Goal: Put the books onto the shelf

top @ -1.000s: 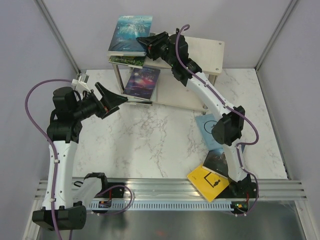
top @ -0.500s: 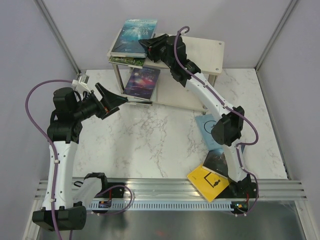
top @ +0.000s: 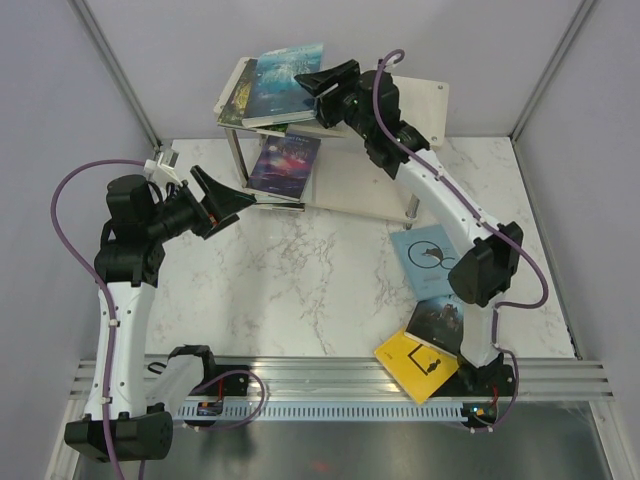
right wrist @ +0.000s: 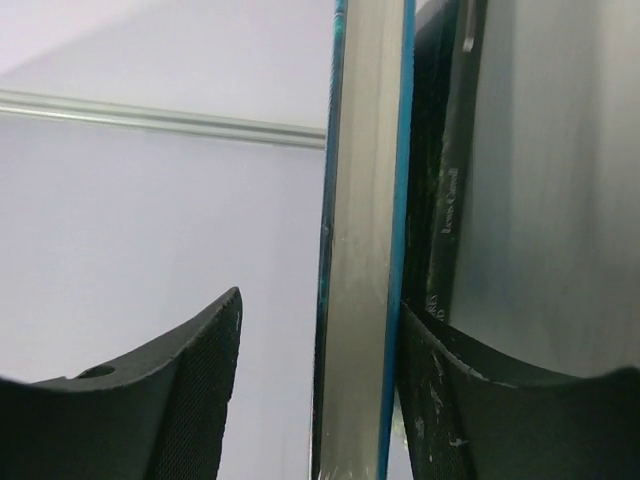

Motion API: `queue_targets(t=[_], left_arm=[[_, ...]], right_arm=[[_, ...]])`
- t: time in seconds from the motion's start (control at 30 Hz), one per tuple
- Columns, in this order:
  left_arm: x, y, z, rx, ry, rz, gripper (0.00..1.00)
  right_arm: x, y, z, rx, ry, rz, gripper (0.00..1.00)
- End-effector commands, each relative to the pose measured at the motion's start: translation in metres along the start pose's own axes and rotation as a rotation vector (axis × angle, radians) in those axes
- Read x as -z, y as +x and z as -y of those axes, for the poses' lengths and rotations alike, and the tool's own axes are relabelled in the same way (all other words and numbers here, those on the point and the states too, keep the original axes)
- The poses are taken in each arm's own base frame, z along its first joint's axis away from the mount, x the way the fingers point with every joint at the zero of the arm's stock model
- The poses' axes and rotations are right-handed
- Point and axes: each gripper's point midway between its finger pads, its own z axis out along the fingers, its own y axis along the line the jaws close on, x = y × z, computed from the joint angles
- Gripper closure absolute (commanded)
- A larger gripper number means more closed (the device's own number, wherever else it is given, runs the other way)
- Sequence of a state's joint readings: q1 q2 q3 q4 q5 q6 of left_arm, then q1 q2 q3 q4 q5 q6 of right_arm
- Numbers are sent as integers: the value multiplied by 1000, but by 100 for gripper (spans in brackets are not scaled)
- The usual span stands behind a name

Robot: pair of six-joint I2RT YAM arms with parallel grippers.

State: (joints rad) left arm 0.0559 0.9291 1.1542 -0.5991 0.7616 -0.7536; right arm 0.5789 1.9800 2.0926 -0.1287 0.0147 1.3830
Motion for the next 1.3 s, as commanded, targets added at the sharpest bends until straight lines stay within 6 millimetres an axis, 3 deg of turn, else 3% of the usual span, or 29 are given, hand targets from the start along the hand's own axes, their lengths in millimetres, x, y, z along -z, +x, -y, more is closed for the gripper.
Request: queue_targets(t=[0.0,0.17,0.27,0.5,0.73,0.87,0.9,0.97,1.2,1.27], left_arm=[[2,2,3,-12,15,-16,0],[-1,1,-1,-9,-2,-23,0],[-2,-1,-2,-10,-3,-24,0],[-4,0,-5,-1,-11,-29,0],[-4,0,-6,-2,-13,-30,1],[-4,2,-8,-1,-15,-35,0],[-5,2,-8,1,-15,-37,1],[-5,2,-8,0,-12,-38,1],[-5,1,-8,-2,-18,-32,0],[-7,-4,-11,0,-37,-19,0]], right_arm=[[32,-38,-53,35,-98,2,34],[24,-17,-25,73,-26,-162,34],[26,-12,-15,79,-4,-184,46],[30,-10,-30,117,-44,-181,72],[9,20,-39,67,-87,-213,81],[-4,27,-32,28,-73,-178,83],[-6,28,-29,6,-63,-169,93],[-11,23,-23,-7,-45,-117,100],[-9,21,-39,-28,-67,-31,100],[-6,26,-38,-13,-61,-37,81]])
